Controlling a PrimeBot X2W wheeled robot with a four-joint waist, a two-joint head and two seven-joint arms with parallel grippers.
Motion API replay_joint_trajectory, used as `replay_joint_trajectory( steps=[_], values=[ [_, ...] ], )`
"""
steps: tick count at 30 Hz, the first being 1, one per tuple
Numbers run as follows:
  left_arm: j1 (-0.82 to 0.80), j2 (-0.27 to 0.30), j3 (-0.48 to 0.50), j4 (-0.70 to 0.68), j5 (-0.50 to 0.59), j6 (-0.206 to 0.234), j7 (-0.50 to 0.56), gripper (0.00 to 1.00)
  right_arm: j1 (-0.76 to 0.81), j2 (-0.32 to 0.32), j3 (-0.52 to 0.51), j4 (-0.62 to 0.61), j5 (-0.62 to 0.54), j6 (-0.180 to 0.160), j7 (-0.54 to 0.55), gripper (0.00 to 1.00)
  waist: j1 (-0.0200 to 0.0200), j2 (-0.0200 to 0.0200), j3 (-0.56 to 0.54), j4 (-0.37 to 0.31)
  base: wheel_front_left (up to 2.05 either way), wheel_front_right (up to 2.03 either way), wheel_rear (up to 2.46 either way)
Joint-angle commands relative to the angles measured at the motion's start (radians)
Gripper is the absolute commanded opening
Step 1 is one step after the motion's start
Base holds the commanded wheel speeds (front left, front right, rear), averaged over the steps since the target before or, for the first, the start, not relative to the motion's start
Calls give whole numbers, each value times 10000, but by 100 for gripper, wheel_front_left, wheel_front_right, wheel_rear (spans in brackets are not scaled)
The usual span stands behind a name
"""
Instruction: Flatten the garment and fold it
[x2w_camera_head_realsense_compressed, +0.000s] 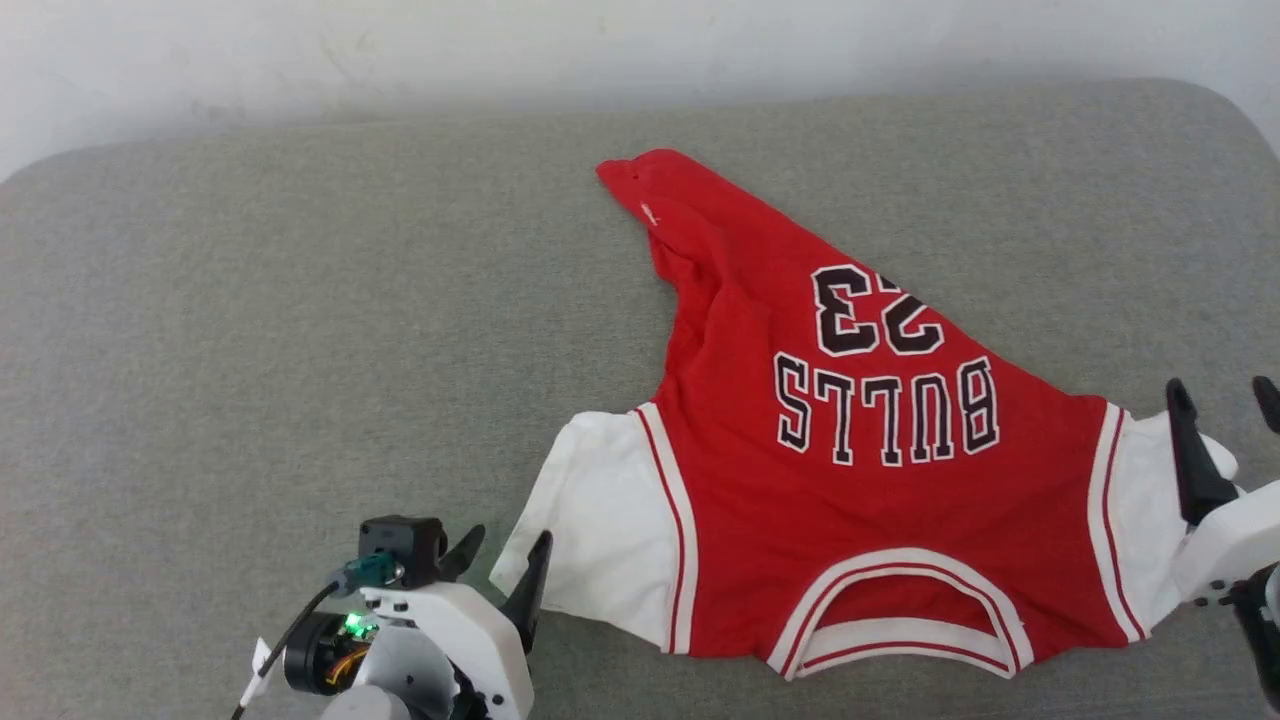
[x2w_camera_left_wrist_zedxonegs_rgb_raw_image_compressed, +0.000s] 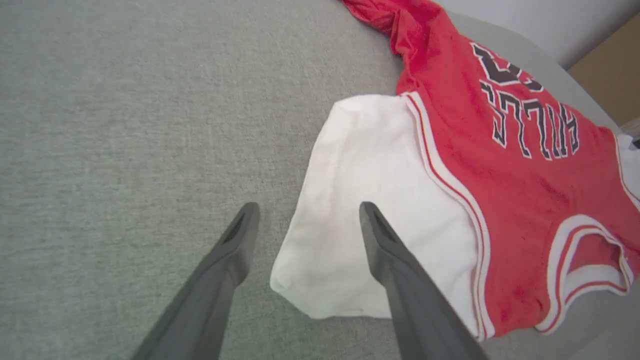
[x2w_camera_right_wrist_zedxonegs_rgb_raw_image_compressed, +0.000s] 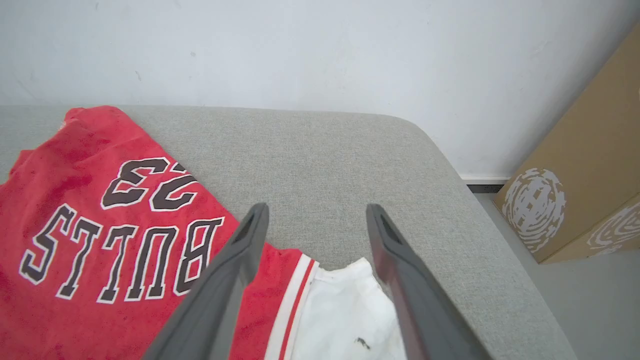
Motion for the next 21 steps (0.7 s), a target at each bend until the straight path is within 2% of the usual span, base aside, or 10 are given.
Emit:
replay_joint_trajectory(
  steps=[1, 7, 10, 15, 16, 17, 21],
  values=[
    [134, 174, -82, -221, 37, -21, 366, 100, 186, 174, 0, -287, -107, -13, -64, 100, 1, 0, 57, -186, 0, 0, 0],
    [275, 785, -344, -837, 576, 643, 2206, 100, 723, 1104, 62, -1433, -137, -13, -2, 100, 1, 0, 379, -541, 0, 0, 0],
    [328, 893, -355, -883, 637, 911, 2825, 100, 840, 1337, 112, -1722, -131, -13, 5, 100, 1, 0, 526, -691, 0, 0, 0],
    [359, 947, -480, -684, 414, 756, 3374, 100, 848, 1467, 121, -1812, -187, -13, -52, 100, 1, 0, 745, -852, 0, 0, 0],
    [383, 935, -550, -585, 316, 663, 3573, 53, 842, 1468, 100, -1797, -208, -13, -50, 100, 1, 0, 772, -859, 0, 0, 0],
    [409, 920, -619, -508, 202, 550, 3763, 0, 839, 1463, 79, -1785, -243, -13, -59, 100, 1, 0, 793, -861, 0, 0, 0],
    [461, 907, -743, -515, -18, 388, 4140, 0, 843, 1403, -23, -1697, -395, -13, -87, 100, 1, 0, 753, -825, 0, 0, 0]
  ],
)
